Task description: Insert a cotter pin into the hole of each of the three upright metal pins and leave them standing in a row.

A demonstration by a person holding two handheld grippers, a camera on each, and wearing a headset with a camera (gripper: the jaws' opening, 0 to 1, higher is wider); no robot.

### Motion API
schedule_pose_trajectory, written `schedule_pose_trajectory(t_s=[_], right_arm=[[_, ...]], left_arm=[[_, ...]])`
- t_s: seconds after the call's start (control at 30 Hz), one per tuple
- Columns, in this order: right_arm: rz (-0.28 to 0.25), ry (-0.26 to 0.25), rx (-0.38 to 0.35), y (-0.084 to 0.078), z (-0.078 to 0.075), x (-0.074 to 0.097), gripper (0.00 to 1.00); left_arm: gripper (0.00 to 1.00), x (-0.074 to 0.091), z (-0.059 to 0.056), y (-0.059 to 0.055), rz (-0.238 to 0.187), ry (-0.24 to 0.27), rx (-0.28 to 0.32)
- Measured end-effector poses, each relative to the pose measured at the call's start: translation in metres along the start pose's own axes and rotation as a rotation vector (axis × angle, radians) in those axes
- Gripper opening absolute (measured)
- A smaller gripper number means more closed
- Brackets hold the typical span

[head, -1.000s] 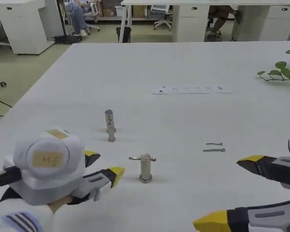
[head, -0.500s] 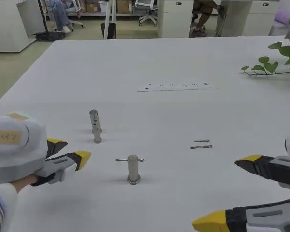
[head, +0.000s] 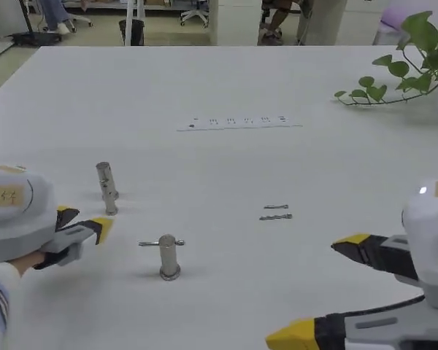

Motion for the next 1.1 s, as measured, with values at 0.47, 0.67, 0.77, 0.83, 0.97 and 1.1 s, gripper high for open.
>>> schedule_pose_trajectory(t_s=[0.47, 0.67, 0.77, 0.83, 0.97, 1.1], right_arm=[[0.030, 0.023, -0.011, -0.008, 0.001, -0.006, 0.93], [0.048, 0.025, -0.013, -0.013, 0.000, -0.006, 0.93], [0.047, 0.019, -0.014, -0.014, -0.001, -0.005, 0.93], [0.048, 0.018, -0.016, -0.015, -0.001, -0.005, 0.93], [0.054, 0.020, -0.019, -0.016, -0.001, -0.005, 0.93], [0.052, 0.022, -0.019, -0.016, 0.000, -0.006, 0.93]], left_arm=[[0.21, -0.027, 0.000, 0.010, -0.002, 0.048, 0.057], [0.12, -0.035, 0.002, 0.015, 0.002, 0.067, 0.042], [0.12, -0.038, 0.003, 0.014, 0.008, 0.075, 0.044], [0.12, -0.039, 0.004, 0.014, 0.010, 0.085, 0.044], [0.11, -0.040, 0.005, 0.014, 0.011, 0.097, 0.019], [0.08, -0.039, 0.006, 0.015, 0.010, 0.113, 0.015]])
Point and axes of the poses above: the centre of the closed fingertips' face, and the gripper's own axes: x roughly backward along the fingers, z roughly to its left, y roughly out of its top, the point moved 2 cm from there along x, roughly backward along the fingers, and after that the axes turned 6 degrees about -z, right-handed, at the moved point
